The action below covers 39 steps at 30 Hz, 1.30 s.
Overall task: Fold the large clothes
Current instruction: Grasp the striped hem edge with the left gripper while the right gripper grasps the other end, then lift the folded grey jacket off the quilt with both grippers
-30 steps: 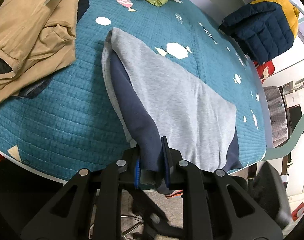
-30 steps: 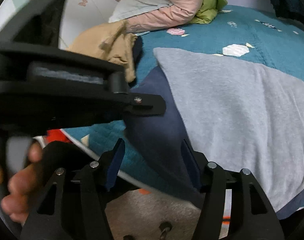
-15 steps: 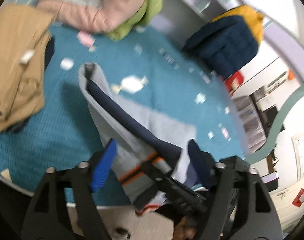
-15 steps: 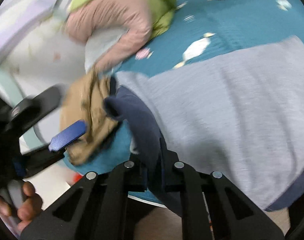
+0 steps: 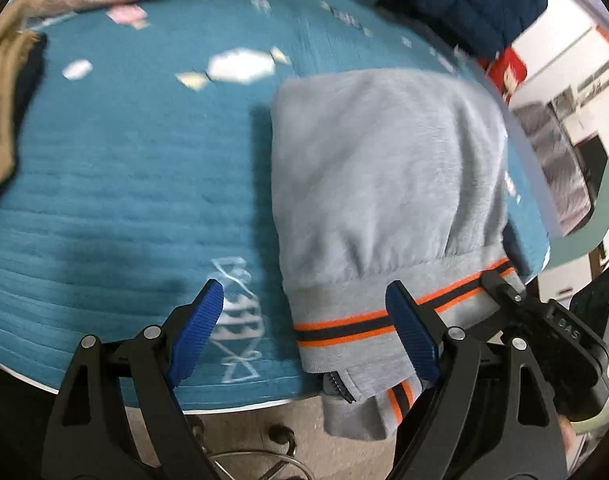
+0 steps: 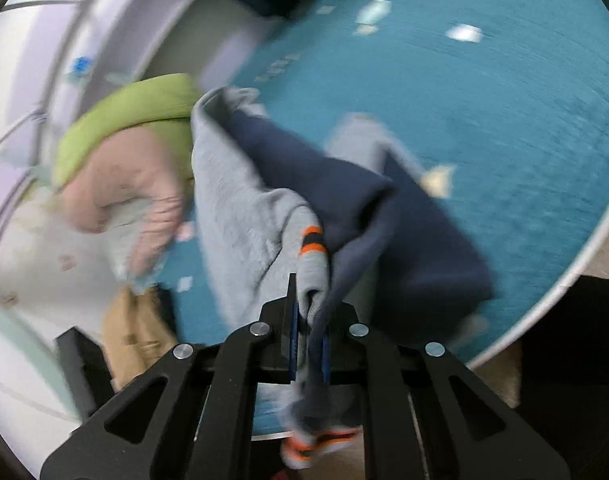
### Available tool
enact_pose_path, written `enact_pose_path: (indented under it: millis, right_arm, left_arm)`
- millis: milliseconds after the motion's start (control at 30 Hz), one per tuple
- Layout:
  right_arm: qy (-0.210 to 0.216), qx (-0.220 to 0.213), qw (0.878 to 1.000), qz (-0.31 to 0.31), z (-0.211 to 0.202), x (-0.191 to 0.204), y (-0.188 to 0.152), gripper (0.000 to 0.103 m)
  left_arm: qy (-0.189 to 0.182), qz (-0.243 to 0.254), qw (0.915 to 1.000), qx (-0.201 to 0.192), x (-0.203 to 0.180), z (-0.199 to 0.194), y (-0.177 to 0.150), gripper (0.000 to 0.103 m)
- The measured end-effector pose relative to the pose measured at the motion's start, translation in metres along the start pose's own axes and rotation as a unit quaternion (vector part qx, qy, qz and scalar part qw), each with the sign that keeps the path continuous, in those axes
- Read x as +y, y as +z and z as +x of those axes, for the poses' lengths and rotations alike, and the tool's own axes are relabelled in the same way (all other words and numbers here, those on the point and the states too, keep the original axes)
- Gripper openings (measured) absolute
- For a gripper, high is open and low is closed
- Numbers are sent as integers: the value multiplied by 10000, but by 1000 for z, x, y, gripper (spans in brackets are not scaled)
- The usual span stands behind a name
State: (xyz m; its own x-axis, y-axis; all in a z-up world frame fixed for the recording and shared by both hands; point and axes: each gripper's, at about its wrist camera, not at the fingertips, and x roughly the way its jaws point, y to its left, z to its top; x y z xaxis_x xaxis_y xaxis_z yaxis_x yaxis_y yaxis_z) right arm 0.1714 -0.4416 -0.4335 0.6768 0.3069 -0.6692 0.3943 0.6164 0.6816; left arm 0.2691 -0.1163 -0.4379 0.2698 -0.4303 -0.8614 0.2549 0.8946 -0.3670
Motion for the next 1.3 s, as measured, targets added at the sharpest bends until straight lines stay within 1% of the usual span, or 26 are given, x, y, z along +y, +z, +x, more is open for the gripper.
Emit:
enact_pose_path:
  millis: [33,100,167,233,300,367,400,433,467,500,633,700,733,800,833,933,967,1033,1067,1133,1300]
  right_arm:
    - [-83,80,9999,62,3,-7,-1,9]
    - [-201,86,9996,170,5,-22,-2,10]
    - [-220,147,9995,151,6,-25,-2,14]
    - [-311,179,9993,124,3,-26,0,16]
    - [-322,253,9990,178,-5,-26,1,25]
    - [-490,90,9987,142,-17,-26,10,51]
    - [-654,-4,9978,60,-23,-25,14,57]
    - [-763,-47,9971,5,-28,-26,16,65]
    - [-758,-12,9971,4,-28,-30,18,70]
    - [-694,181,9974,74,-24,-37,23,72]
    - [-666,753,9947,194,-1,-53,32,73]
    - [-282,1028,9938,325,12,-56,32,73]
    - [-185,1170,9922,391,18,-58,32,73]
    - [-188,1282,9908,388,26,-58,31,73]
    - [-164,1344,9901,382,32,-59,30,75]
    - [-51,1356,9898,446,41,-60,30,84]
    - [-48,1348,9899,429,41,-58,30,84]
    - [-22,1347,9904,299,38,-52,29,84]
    - [40,1318,9908,292,37,-49,28,82]
    - [260,1288,9908,333,35,-42,26,77]
    - [251,1266,9902,530,51,-48,25,77]
  left_arm:
    - [52,-16,10000,75,-1,7,-2,84]
    - [160,-54,9997,189,-3,20,-3,84]
    - [213,-102,9992,315,-3,32,-7,85]
    - [212,-163,9991,331,-3,38,-8,87]
    - [206,-188,9991,326,-3,41,-8,87]
    - [209,-170,9991,341,-4,42,-8,87]
    - [231,-152,9990,345,-4,43,-8,87]
    - [226,-149,9990,345,-5,43,-7,87]
    - [220,-148,9990,347,-7,43,-6,87]
    - [237,-145,9990,356,-8,44,-6,87]
    - [260,-143,9989,371,-14,48,-3,87]
    - [272,-111,9989,373,-15,49,-3,87]
    - [277,-108,9989,374,-16,49,-3,87]
    - [275,-110,9988,383,-16,50,-3,87]
    - [273,-120,9988,388,-15,50,-3,87]
    - [245,-176,9987,406,-15,50,-4,87]
    - [211,-205,9987,418,-15,50,-4,87]
    - [139,-282,9985,446,-14,53,-2,87]
    - [63,-350,9982,483,-13,54,-2,87]
    - [-74,-467,9974,537,-12,56,-2,87]
    - [-234,-700,9951,663,-13,66,-4,88]
